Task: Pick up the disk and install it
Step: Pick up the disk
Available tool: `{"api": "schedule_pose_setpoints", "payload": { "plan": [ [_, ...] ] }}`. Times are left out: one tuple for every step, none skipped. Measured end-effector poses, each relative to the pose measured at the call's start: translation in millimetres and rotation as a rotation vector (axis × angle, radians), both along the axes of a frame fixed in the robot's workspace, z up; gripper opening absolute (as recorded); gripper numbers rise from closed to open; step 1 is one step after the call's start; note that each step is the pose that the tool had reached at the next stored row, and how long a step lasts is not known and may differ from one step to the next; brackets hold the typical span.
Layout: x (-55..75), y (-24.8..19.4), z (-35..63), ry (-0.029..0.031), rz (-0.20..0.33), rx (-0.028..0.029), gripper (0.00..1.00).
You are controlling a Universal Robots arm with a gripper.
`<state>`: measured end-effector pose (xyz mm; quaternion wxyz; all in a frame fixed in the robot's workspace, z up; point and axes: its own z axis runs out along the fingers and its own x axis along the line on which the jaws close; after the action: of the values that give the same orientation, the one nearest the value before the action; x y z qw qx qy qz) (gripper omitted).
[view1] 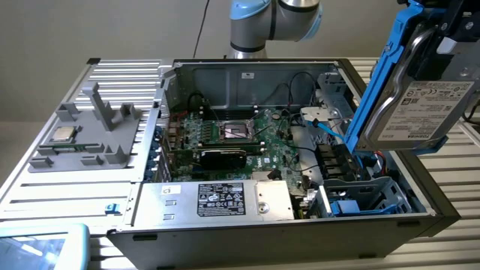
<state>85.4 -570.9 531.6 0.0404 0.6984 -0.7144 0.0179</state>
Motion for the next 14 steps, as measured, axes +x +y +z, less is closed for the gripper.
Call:
{"api": "schedule_pose_setpoints", "payload": {
  "plan": [
    [0.7, 0.0, -0.1, -0.0004, 0.0, -0.0005, 0.37],
    [1.7, 0.0, -0.2, -0.0005, 0.0, -0.0007, 0.37],
    [2.1, 0.1, -0.2, -0.0005, 0.0, -0.0008, 0.37],
    [2.4, 0.1, -0.2, -0.0004, 0.0, -0.001, 0.37],
    [2.6, 0.0, -0.5, -0.0005, 0.0, -0.0009, 0.37],
    [2.7, 0.0, -0.8, -0.0005, 0.0, -0.0007, 0.37],
    [2.7, 0.0, -1.3, -0.0006, 0.0, -0.0004, 0.37],
    [2.7, 0.0, -2.0, -0.0008, 0.0, 0.0, 0.37],
    [2.8, 0.0, -3.0, -0.0009, 0.0, 0.0012, 0.37],
    [2.8, 0.0, -4.0, -0.001, 0.0, 0.0042, 0.37],
    [2.8, 0.0, -4.7, -0.0009, 0.0, 0.0099, 0.37],
    [3.1, 0.0, -5.2, -0.0009, 0.0, 0.0175, 0.37],
    [3.2, -0.1, -5.6, -0.001, 0.0, 0.0269, 0.37],
    [3.2, -0.6, -5.8, -0.001, 0.0, 0.0349, 0.37]
  ]
}}
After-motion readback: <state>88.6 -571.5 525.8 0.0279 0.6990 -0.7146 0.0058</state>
